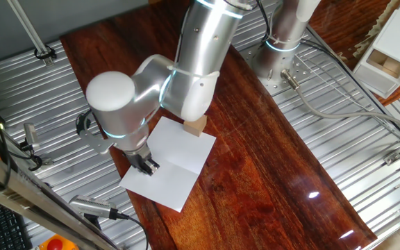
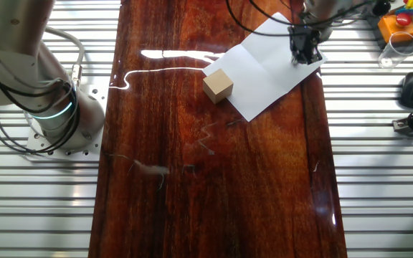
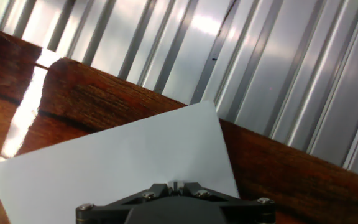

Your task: Unfold a piece of paper

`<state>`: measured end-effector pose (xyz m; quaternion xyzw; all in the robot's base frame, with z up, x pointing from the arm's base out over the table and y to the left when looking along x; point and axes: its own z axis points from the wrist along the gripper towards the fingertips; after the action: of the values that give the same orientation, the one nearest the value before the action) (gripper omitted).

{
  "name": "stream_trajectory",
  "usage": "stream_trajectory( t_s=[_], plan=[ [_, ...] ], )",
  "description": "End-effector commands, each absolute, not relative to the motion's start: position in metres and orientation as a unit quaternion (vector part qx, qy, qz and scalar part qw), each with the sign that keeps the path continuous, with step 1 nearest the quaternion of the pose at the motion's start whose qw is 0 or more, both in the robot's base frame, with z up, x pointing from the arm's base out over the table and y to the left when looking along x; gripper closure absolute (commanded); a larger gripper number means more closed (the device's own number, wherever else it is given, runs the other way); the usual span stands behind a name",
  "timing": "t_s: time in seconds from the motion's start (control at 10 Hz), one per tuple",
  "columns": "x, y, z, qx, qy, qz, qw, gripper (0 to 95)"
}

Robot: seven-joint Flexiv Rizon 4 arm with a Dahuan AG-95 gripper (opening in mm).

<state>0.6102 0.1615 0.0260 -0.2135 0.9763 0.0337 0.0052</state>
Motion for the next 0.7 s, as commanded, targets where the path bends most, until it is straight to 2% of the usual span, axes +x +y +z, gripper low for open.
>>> stream_trajectory(
  t_s=[0.1,0.4,0.7],
  plan=[
    [0.618,0.104,0.032,-0.272,0.961,0.039,-0.002,95.0],
    [0.622,0.041,0.055,-0.313,0.949,0.041,-0.021,95.0],
    [0.620,0.035,0.058,-0.311,0.949,0.041,-0.021,95.0]
  ],
)
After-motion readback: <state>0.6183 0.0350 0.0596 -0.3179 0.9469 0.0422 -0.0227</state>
